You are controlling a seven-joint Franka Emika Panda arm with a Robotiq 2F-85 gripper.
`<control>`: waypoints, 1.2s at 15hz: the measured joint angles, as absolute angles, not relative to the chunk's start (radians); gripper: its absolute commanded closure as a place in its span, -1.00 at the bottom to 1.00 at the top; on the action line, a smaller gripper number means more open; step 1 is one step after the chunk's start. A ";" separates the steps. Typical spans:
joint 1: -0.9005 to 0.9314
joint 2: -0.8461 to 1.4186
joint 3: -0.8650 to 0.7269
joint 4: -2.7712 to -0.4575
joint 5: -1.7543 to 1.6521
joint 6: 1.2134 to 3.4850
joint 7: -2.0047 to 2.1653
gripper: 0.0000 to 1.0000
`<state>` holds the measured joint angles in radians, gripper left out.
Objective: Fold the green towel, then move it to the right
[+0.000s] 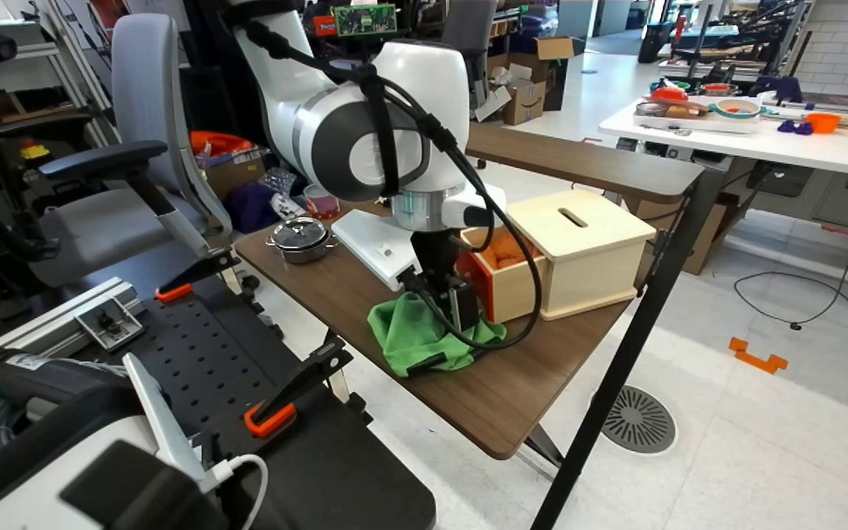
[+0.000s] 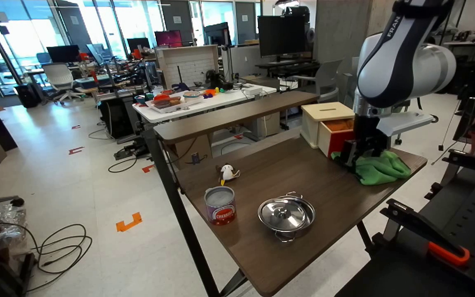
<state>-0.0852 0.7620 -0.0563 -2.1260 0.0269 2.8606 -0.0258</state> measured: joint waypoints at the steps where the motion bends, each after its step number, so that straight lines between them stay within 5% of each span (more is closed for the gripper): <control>1: -0.089 0.762 -0.062 -2.122 0.027 2.860 -0.026 -1.00; 9: -0.100 0.734 -0.031 -2.152 0.028 2.860 -0.041 -1.00; 18: -0.342 0.386 0.351 -2.544 0.164 2.870 -0.288 -1.00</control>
<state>-0.3419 0.3862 0.3511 -2.5440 0.1638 2.8703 -0.2879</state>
